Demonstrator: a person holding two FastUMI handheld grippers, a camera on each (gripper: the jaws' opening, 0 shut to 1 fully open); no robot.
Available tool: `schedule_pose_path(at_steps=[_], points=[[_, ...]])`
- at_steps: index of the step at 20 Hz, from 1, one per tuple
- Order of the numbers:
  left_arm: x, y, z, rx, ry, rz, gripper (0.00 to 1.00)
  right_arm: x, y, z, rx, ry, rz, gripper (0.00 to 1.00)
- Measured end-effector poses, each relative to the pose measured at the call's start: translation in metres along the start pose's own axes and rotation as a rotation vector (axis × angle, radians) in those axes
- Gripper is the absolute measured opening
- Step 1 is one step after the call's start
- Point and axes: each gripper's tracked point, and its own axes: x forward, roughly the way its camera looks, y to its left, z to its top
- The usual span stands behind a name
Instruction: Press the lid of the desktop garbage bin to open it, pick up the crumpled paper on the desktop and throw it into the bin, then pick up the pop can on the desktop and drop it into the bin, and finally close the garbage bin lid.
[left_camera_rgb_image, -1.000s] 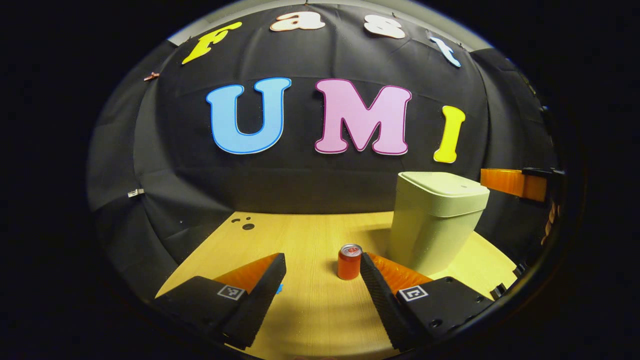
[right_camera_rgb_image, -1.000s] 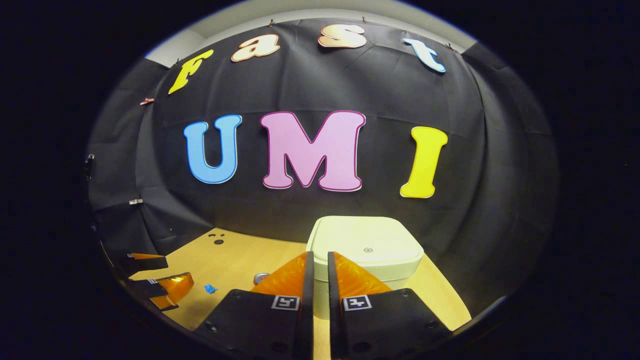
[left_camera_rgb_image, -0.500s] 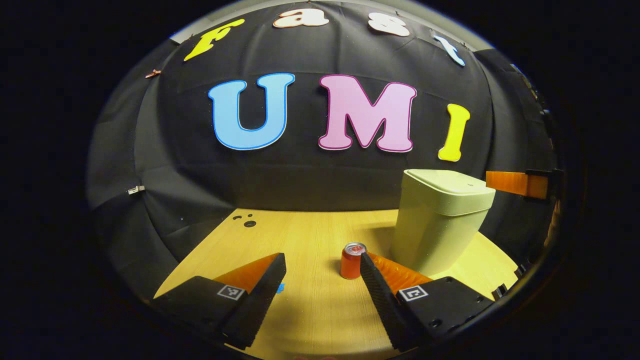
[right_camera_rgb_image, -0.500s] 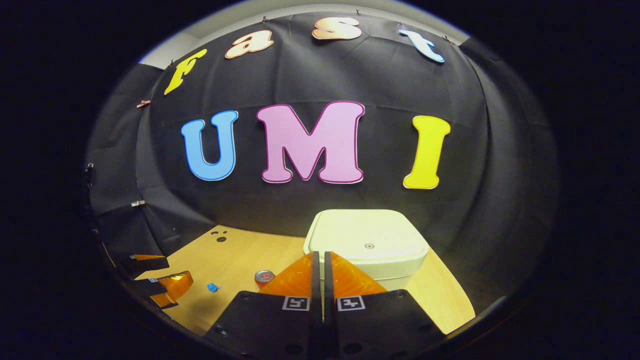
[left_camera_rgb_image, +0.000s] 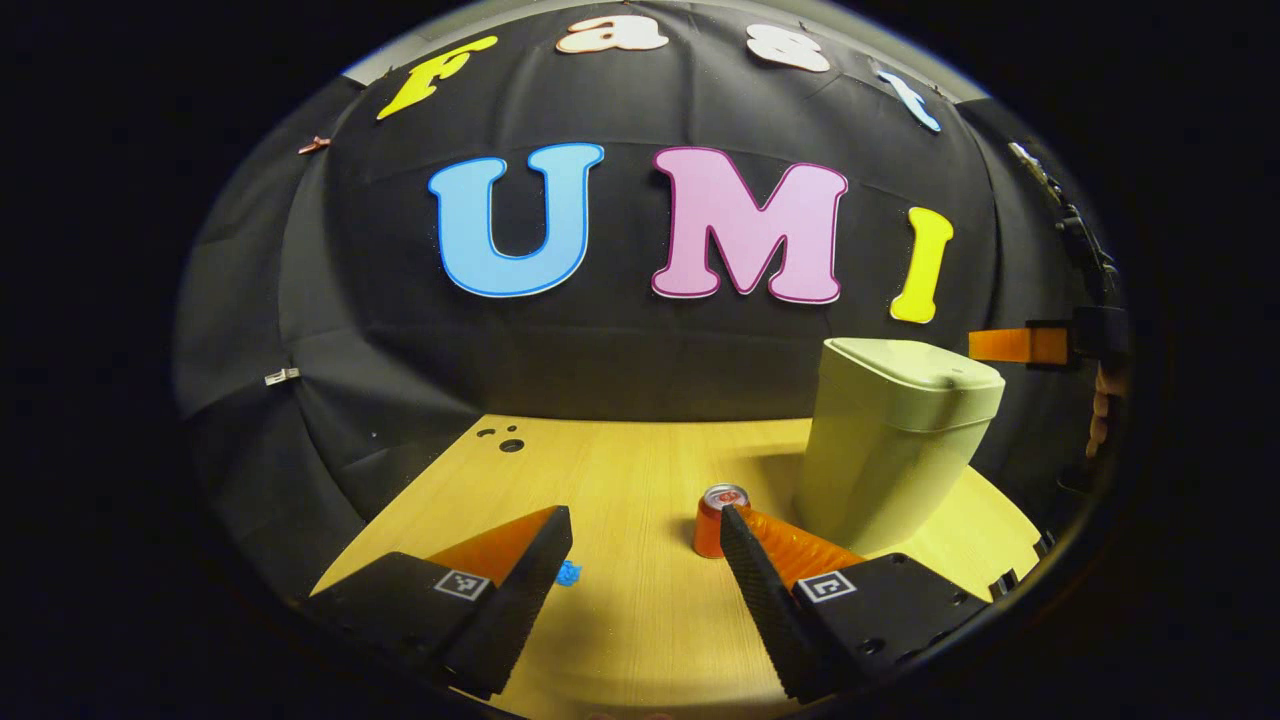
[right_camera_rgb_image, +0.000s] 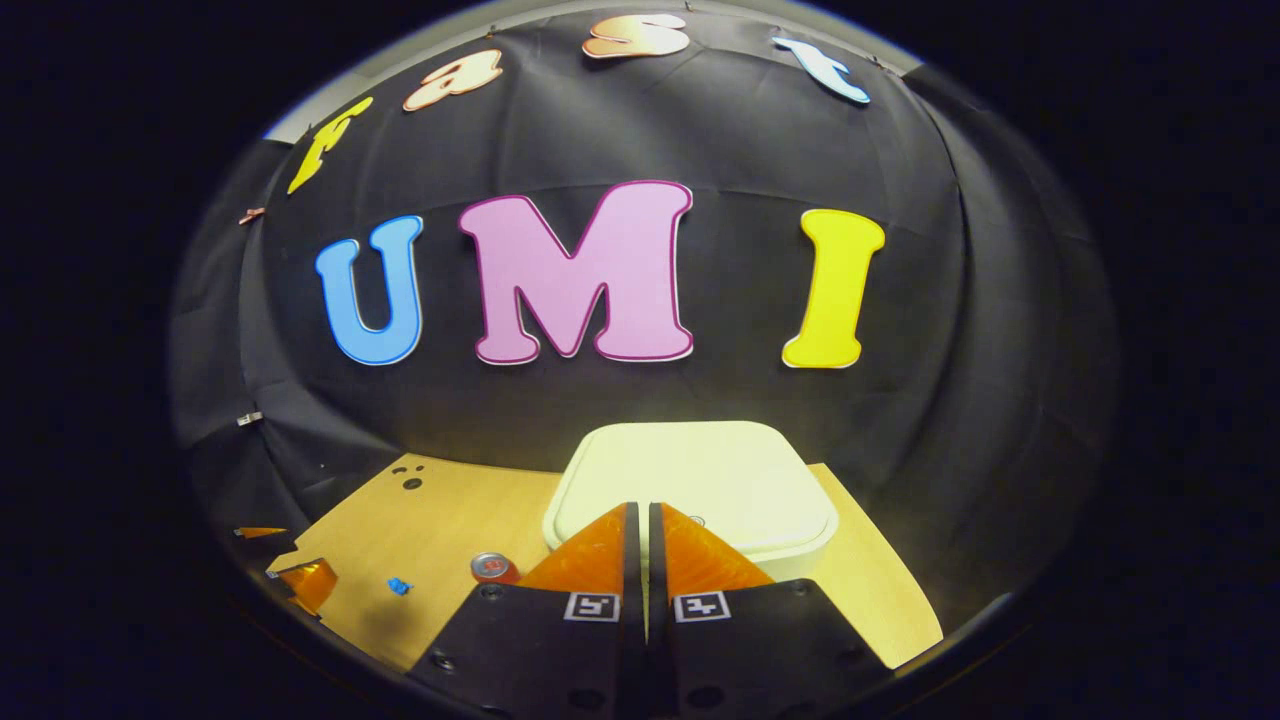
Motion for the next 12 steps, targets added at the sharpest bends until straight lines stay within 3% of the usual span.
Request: schedule_pose_path(at_steps=[12], points=[[-0.005, 0.021, -0.022, -0.027, 0.056, 0.074, 0.95, 0.032, -0.020, -0.015, -0.015, 0.036, -0.052, 0.05]])
